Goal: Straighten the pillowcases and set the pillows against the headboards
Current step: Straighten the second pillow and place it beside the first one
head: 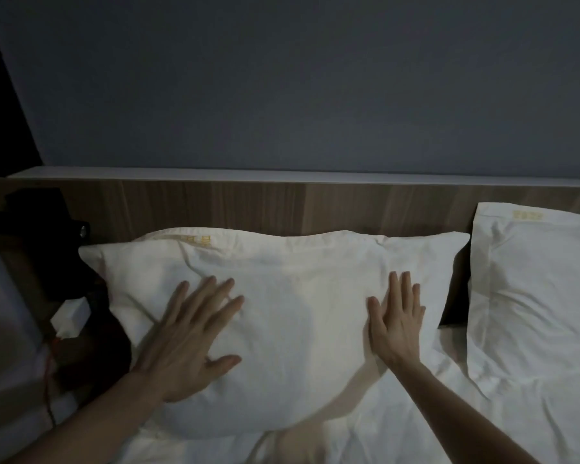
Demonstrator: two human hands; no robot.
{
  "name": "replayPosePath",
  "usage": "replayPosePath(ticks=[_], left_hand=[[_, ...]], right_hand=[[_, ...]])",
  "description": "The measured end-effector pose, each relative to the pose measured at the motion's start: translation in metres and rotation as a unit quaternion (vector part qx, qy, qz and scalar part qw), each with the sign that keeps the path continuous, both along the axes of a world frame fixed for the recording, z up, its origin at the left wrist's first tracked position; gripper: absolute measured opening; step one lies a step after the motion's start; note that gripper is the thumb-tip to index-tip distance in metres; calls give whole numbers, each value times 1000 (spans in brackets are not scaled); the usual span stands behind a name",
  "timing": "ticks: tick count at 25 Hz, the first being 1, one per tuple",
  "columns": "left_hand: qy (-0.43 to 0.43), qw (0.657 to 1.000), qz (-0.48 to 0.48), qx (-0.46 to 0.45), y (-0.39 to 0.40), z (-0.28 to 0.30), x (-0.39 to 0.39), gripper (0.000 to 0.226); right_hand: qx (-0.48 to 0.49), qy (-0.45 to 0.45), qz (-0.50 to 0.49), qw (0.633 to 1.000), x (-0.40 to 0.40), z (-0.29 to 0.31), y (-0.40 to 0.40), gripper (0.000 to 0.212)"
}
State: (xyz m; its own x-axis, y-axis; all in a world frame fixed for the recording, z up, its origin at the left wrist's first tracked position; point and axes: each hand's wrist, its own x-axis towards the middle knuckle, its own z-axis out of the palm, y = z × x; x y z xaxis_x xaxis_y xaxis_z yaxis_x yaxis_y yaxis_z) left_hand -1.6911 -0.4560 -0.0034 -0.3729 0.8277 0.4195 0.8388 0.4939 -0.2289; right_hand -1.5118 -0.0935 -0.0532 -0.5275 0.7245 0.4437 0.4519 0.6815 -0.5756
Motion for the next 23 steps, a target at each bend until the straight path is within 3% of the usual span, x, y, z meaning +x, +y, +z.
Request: replayPosePath(ticks=[4, 8, 12, 15, 19, 23], left_hand=[[-10, 999, 31, -3, -5, -11, -4, 89], [-61, 995, 71, 24, -14, -9, 6, 88], [-81, 993, -26, 81, -30, -53, 61, 81], [-138, 986, -91, 8, -55, -112, 91, 77], [-250, 959, -84, -105, -88, -178, 97, 76], [-274, 938, -84, -194, -109, -224, 95, 91]], right_hand=[[-38, -7, -36, 999, 10, -11, 9, 76], [-121, 42, -52, 990, 27, -20, -3, 74], [-158, 65, 40, 984, 71, -79, -83, 86], [-140, 30, 93, 985, 116, -135, -161, 74], [-48, -111, 47, 992, 166, -193, -253, 80], [-33, -195, 16, 980, 161, -212, -276, 66]])
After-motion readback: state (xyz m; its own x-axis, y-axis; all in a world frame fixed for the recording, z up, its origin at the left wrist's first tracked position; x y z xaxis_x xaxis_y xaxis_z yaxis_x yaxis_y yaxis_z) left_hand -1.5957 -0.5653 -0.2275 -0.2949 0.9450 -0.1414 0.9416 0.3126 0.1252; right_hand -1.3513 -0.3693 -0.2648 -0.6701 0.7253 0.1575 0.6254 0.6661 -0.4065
